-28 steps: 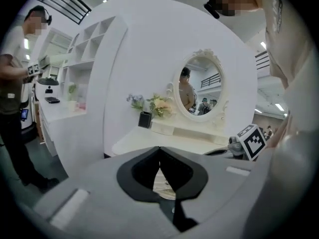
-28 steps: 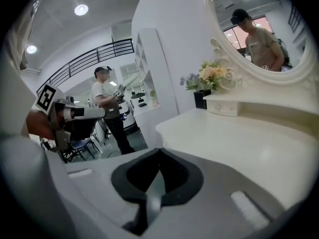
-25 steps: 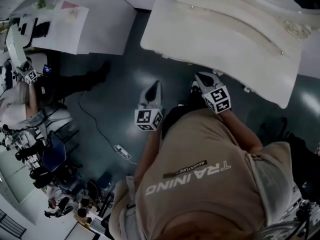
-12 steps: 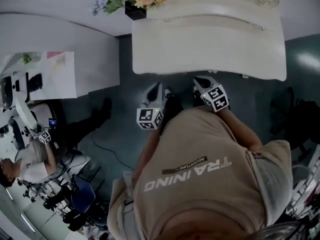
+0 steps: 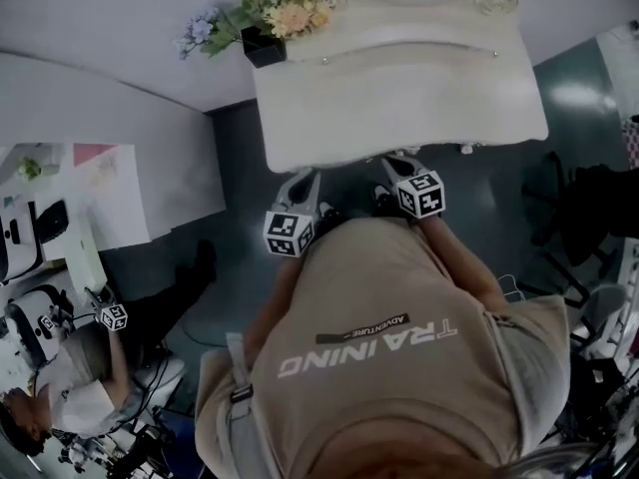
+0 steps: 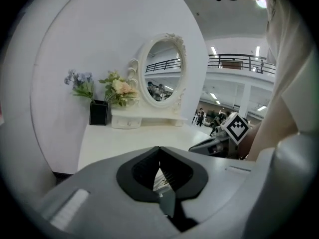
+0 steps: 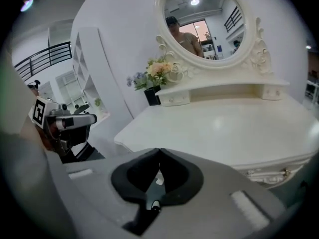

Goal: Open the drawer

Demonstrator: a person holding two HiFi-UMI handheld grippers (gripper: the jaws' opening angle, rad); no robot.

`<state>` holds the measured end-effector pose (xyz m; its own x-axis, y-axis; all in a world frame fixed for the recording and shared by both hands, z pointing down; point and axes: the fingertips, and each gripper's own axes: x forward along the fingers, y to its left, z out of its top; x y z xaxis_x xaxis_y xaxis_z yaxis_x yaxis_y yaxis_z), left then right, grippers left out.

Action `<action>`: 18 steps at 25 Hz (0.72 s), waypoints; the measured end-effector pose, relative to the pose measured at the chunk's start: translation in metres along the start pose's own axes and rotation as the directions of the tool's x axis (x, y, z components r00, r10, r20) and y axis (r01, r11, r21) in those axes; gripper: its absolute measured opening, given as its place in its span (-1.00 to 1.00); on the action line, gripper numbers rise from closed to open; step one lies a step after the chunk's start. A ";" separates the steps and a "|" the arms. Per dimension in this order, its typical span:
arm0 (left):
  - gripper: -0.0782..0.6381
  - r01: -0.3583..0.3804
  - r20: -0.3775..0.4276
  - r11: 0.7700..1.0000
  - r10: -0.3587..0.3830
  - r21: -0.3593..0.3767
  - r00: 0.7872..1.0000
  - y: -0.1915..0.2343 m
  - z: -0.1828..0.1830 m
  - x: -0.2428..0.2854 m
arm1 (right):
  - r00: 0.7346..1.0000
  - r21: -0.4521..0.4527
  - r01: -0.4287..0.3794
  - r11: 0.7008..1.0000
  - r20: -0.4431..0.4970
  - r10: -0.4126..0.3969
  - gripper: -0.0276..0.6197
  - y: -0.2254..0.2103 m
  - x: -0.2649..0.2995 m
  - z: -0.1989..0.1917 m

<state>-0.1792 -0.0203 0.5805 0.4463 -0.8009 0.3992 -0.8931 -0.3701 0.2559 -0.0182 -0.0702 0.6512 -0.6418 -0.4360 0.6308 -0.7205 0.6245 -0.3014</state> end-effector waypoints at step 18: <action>-0.76 0.136 -0.056 0.990 -0.138 -0.031 0.989 -0.003 -0.011 0.003 | 0.976 0.248 0.189 0.950 -0.153 -0.154 -0.91 -0.039 0.024 -0.077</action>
<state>-0.1750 -0.0164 0.5902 0.5676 -0.7145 0.4090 -0.8217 -0.4609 0.3352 0.0150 -0.0554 0.7336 -0.4754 -0.4226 0.7716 -0.8708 0.3506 -0.3446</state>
